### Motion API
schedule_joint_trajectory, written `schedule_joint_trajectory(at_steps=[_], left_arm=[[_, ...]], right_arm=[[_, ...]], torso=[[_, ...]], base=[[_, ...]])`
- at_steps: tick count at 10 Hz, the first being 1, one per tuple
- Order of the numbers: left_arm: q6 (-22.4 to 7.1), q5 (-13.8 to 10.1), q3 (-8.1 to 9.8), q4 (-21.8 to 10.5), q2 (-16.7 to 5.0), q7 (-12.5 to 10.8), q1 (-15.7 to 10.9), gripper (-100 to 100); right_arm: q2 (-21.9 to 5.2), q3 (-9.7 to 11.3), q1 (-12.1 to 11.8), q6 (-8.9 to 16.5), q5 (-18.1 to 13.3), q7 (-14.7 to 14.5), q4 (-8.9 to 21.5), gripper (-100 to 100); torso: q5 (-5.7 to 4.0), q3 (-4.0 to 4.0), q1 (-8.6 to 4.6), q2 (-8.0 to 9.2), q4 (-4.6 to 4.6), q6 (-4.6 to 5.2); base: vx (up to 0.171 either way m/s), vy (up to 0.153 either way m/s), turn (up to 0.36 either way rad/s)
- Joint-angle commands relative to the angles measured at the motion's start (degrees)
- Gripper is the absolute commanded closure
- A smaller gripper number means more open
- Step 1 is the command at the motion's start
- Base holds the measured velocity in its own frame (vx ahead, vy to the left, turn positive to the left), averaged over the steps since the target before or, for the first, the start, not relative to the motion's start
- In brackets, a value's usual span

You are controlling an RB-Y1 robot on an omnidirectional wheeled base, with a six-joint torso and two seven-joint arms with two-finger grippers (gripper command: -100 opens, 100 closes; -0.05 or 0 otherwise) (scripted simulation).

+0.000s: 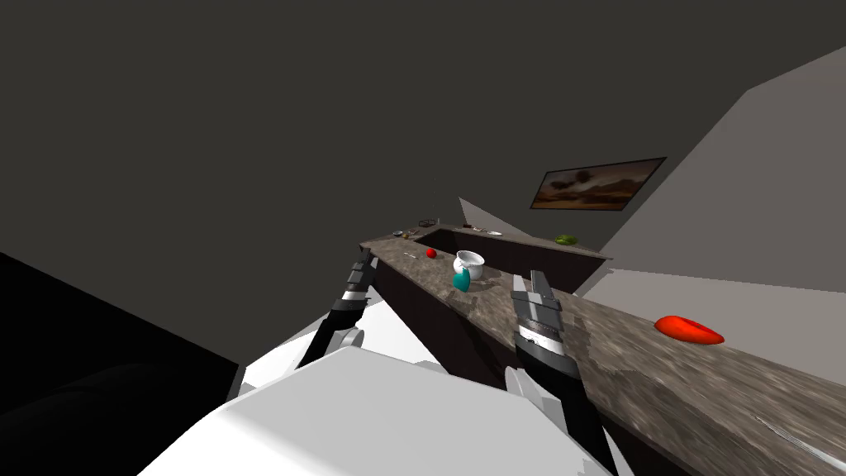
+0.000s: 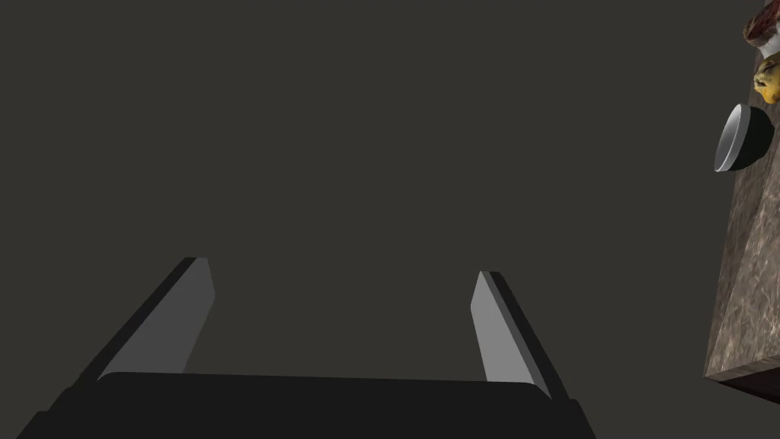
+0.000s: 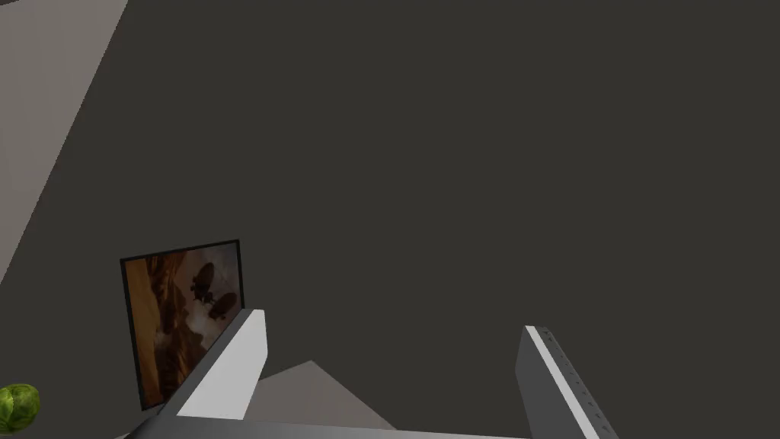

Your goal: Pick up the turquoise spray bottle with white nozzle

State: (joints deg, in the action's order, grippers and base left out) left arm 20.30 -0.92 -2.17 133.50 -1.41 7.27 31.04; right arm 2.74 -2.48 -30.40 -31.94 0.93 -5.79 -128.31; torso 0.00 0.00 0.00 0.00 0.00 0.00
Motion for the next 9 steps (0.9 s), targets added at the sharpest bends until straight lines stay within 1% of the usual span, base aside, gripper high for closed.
schedule_joint_trajectory(at_steps=[1, 3, 5, 9], left_arm=[[0.0, 0.0, 0.0, 0.0, 0.0, 0.0, 0.0, 0], [0.0, 0.0, 0.0, 0.0, 0.0, 0.0, 0.0, 0], [0.0, 0.0, 0.0, 0.0, 0.0, 0.0, 0.0, 0], [0.0, 0.0, 0.0, 0.0, 0.0, 0.0, 0.0, 0]], right_arm=[[-2.3, 0.3, 0.6, 1.1, -0.4, 0.0, 0.5, -100], [-4.9, 0.7, 1.4, 2.7, -1.1, 0.1, 1.3, -100], [-8.0, 1.2, 2.4, 4.7, -1.9, 0.1, 2.4, -100], [-15.0, 2.4, 4.7, 9.9, -4.0, 0.2, 5.1, -100]], torso=[[0.0, 0.0, 0.0, 0.0, 0.0, 0.0], [0.02, 0.0, 0.11, 0.0, 0.0, 0.0], [0.05, 0.0, 0.21, -0.01, 0.0, 0.0], [0.05, -0.02, 0.23, -0.04, -0.01, 0.0]], base=[[-0.002, 0.019, -0.037], [-0.005, 0.046, -0.037], [0.002, 0.058, -0.043], [0.006, 0.061, -0.055]])
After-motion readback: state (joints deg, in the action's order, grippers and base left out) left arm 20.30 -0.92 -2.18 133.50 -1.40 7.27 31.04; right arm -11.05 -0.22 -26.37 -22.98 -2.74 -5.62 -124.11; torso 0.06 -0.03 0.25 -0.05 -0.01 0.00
